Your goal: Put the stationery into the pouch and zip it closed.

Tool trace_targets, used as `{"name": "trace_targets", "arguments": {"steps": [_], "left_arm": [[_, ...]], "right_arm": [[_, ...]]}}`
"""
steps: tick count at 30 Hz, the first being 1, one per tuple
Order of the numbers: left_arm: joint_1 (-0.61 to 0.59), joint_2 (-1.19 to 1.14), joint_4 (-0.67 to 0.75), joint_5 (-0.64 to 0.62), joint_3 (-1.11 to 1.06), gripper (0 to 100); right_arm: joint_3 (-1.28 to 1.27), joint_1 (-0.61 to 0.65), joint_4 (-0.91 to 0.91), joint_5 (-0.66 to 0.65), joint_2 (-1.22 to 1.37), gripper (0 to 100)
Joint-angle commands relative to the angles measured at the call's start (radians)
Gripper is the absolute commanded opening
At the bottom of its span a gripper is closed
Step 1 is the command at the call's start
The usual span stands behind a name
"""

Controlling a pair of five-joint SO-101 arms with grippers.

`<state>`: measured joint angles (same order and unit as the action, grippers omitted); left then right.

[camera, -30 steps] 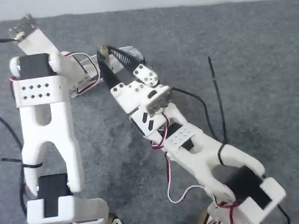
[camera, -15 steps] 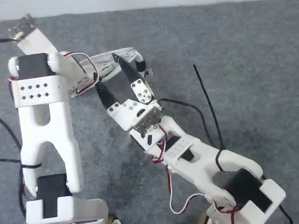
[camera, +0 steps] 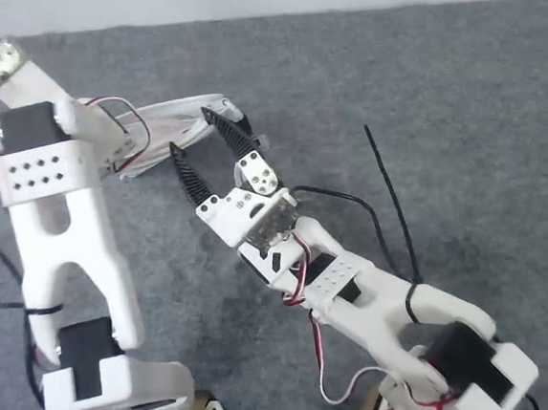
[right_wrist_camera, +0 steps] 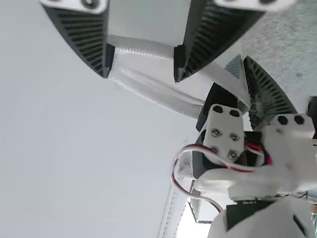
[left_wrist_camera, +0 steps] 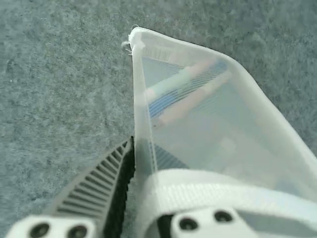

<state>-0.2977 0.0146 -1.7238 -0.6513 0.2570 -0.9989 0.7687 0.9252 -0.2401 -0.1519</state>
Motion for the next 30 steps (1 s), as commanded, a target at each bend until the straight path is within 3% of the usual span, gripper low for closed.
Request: {"name": "trace_targets", "arguments": {"steps": [1, 11, 18, 26, 30], "left_arm": [[-0.072, 0.031, -0.02, 0.0, 0.067, 1], [-0.209, 0.031, -0.018, -0.081, 0.074, 1], [-0.215, 0.031, -0.017, -0.081, 0.074, 1], [-0.213, 0.031, -0.017, -0.081, 0.074, 1], [-0.212, 0.031, -0.017, -0.081, 0.074, 1]], "right_arm": [[0.034, -0.004, -0.156, -0.006, -0.03, 18.1], [0.158, -0.048, -0.519, 0.13, -0.031, 18.1], [0.279, -0.054, -0.857, 0.21, -0.031, 18.1], [0.549, -0.105, -1.402, 0.394, -0.019, 18.0], [0.612, -0.104, -1.544, 0.439, -0.015, 18.0]]}}
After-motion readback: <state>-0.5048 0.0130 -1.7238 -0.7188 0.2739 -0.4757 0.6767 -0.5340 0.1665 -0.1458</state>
